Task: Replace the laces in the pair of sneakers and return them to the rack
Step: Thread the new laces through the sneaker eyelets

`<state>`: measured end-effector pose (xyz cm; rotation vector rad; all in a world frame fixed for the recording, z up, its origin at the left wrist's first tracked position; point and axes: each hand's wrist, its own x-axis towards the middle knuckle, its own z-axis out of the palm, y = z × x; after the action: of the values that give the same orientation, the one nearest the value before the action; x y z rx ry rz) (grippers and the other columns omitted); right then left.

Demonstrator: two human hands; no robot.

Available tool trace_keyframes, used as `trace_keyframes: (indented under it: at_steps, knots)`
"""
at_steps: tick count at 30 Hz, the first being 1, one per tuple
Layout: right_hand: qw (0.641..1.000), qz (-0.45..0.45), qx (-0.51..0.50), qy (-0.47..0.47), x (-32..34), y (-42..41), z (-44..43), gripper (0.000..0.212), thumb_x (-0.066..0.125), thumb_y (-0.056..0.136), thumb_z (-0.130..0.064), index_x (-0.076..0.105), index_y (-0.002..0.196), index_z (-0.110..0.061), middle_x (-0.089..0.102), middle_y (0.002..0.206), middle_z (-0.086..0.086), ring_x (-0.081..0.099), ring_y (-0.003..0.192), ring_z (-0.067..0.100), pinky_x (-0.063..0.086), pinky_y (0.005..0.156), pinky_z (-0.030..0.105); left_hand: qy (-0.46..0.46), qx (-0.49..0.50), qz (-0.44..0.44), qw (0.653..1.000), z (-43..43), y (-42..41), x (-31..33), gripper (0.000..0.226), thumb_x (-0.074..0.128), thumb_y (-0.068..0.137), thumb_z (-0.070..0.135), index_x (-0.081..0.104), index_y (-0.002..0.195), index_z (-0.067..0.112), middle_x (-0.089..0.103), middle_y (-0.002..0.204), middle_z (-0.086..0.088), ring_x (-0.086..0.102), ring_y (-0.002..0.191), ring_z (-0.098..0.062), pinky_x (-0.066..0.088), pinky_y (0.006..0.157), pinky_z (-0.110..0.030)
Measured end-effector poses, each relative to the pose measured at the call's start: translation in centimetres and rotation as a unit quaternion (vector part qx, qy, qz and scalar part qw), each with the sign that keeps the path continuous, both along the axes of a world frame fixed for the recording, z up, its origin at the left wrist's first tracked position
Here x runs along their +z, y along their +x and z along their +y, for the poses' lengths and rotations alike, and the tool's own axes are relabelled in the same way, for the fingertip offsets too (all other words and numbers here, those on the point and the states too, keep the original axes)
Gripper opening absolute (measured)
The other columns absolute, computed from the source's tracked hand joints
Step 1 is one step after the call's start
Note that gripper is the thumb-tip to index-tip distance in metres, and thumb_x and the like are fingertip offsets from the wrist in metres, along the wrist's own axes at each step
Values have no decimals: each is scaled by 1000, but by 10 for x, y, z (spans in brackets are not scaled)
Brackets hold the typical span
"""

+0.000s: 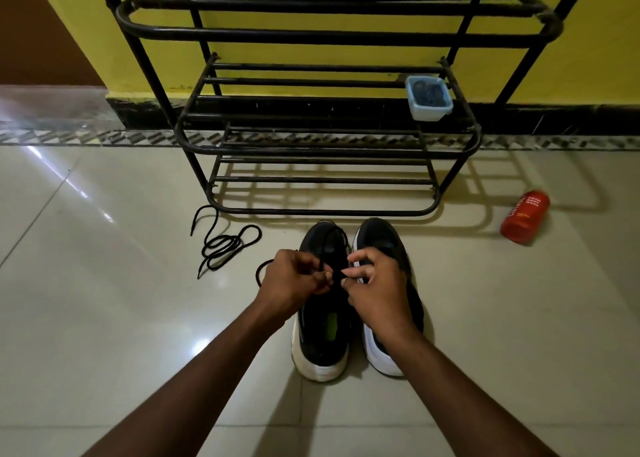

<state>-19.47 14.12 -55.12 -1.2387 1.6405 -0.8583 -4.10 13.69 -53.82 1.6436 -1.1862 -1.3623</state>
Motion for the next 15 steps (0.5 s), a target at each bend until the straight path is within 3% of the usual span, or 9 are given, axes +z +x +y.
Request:
trace_keyframes:
  at_steps: [5,8,13,15]
  knots:
    - [1000,-14,2,5,-1,-1,0,33,73,80,-3,65,99,-29,75,88,-6,73,79,10,63,70,41,-35,-14,-116,993,1,-4,-1,9,78,87,13,76,79,10,77,79,-4,74,75,-14,61,70,-24]
    - [1000,-10,9,9,0,-2,-1,31,72,81,-5,66,98,-30,75,87,-5,73,79,11,63,69,38,-61,-36,-187,980,1,-7,1,7,77,88,22,78,84,16,75,76,1,71,70,-6,53,59,-12]
    - [999,-46,9,17,7,-3,-4,26,55,92,3,67,92,-20,73,81,5,70,65,20,56,52,31,-102,-24,-230,968,6,-10,5,12,80,84,20,69,87,19,70,74,9,63,68,3,42,58,-2]
    - [999,13,33,-5,12,-2,-7,26,56,92,2,68,94,-20,72,76,3,71,64,18,59,53,30,-103,-15,-239,965,7,-10,6,19,81,84,21,64,93,20,67,77,12,59,70,6,41,60,0]
